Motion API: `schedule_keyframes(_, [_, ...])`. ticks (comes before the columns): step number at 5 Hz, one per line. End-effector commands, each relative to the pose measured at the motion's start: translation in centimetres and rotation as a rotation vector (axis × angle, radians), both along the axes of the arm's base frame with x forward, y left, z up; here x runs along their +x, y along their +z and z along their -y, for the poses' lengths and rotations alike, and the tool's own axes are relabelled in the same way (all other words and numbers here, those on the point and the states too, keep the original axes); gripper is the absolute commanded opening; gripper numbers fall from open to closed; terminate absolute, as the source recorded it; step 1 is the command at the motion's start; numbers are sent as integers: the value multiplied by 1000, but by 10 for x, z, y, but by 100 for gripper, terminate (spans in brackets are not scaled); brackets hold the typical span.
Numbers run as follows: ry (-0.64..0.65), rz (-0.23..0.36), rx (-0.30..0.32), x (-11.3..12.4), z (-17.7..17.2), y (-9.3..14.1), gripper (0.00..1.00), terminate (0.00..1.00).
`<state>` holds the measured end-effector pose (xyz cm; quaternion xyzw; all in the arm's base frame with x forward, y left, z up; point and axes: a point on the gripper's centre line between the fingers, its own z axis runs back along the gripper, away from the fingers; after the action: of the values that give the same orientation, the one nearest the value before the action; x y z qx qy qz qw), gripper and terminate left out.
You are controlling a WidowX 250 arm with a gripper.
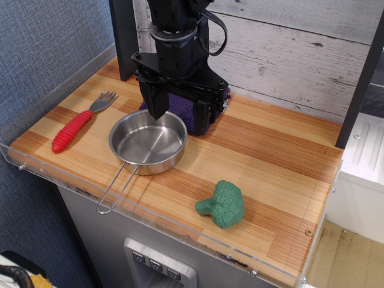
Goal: Move the red fork to the back right corner of the table and to the right of the purple cloth.
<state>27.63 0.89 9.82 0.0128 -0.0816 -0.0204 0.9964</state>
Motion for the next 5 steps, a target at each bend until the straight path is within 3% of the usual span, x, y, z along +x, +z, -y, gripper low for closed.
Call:
schedule_keyframes(1, [0,0,0,0,0,0,100,0])
schedule_keyframes(2, [25,25,33,-8,-38,8,100,0])
schedule_keyframes(3, [62,21,109,-16,-77,11,100,0])
schedule_keyframes(4, [46,23,152,-19,-113,3,100,0])
schedule_keyframes(5, [76,-31,159,-13,-137,-17,100,0])
